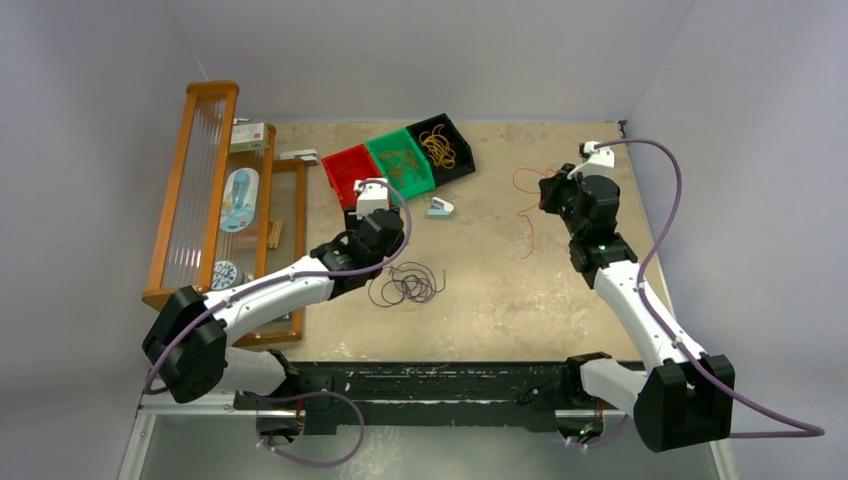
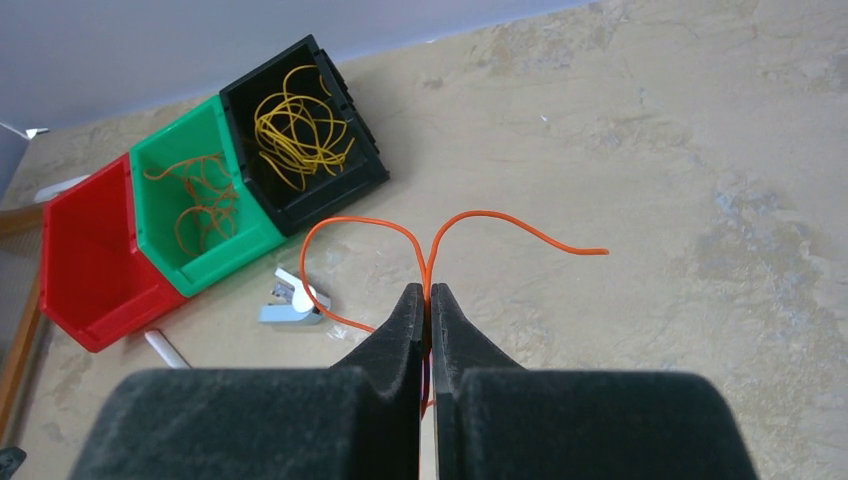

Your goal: Untangle the cables

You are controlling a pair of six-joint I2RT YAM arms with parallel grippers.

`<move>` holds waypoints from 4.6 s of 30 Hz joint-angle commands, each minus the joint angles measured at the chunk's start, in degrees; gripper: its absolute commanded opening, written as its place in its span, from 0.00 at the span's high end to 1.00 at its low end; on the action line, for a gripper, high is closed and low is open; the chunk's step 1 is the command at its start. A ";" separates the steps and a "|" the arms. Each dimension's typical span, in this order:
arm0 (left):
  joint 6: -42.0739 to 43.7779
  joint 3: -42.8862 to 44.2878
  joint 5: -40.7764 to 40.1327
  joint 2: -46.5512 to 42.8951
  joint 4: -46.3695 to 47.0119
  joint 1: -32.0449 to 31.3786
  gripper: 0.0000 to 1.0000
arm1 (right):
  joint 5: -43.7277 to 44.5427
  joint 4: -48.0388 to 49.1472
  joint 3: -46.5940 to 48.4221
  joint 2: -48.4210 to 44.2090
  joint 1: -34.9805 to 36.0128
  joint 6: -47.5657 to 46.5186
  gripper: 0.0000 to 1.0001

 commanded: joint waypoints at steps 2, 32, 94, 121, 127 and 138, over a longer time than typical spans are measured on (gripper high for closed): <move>1.11 3.41 1.51 -1.04 1.30 2.61 0.42 | 3.60 0.99 2.87 -0.30 -0.10 -2.39 1.00; -0.60 1.86 3.72 -4.67 -0.46 5.36 0.42 | 8.40 4.37 9.99 2.90 -0.07 -6.07 1.00; -5.88 -3.80 -6.39 -15.67 -6.18 5.46 0.43 | -19.22 17.65 74.90 72.43 21.05 -10.60 1.00; -5.55 -3.62 -5.90 -15.29 -5.58 5.50 0.42 | -6.43 -3.71 76.04 77.51 24.21 -26.01 1.00; -5.53 -3.62 -5.89 -15.23 -5.61 5.51 0.43 | -6.78 -5.44 79.20 80.69 24.90 -26.71 1.00; -5.44 -3.53 -5.57 -14.66 -5.41 5.44 0.42 | -6.05 -6.58 84.69 85.40 24.98 -26.18 1.00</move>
